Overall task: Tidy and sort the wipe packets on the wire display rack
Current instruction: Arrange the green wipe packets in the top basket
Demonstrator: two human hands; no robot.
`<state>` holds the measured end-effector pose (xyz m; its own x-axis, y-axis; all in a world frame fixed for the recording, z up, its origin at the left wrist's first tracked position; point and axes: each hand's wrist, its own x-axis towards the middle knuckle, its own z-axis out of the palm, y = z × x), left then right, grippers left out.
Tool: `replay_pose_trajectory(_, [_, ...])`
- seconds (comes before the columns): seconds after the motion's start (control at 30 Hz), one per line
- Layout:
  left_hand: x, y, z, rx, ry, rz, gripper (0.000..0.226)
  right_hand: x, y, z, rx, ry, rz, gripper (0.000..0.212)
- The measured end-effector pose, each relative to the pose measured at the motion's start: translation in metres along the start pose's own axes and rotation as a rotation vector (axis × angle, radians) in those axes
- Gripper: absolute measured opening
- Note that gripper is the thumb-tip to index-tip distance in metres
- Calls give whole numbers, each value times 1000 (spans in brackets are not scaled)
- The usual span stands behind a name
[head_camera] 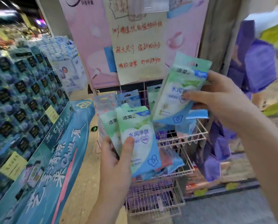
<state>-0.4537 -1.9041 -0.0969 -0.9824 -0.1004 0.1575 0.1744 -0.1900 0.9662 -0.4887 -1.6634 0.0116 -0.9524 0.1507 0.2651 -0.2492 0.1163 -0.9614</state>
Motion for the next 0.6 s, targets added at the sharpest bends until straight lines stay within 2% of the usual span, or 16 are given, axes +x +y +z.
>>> replay_pose_trajectory(0.13, [9,4,12,-6,79,20,56,63,6,3,-231,-93,-13,34])
replay_pose_trajectory(0.27, [16,5,25,11,121,54,51,95,38,15,-808,-195,9,46])
replay_pose_trajectory(0.37, [22,0,32,52,140,71,30,95,54,21,-1187,-177,-27,55])
replay_pose_trajectory(0.47, [29,-4,40,42,133,57,22,88,59,25,-1328,-135,-69,70])
replay_pose_trajectory(0.6, [40,-10,55,11,108,39,23,91,60,21,-1281,-163,-75,68])
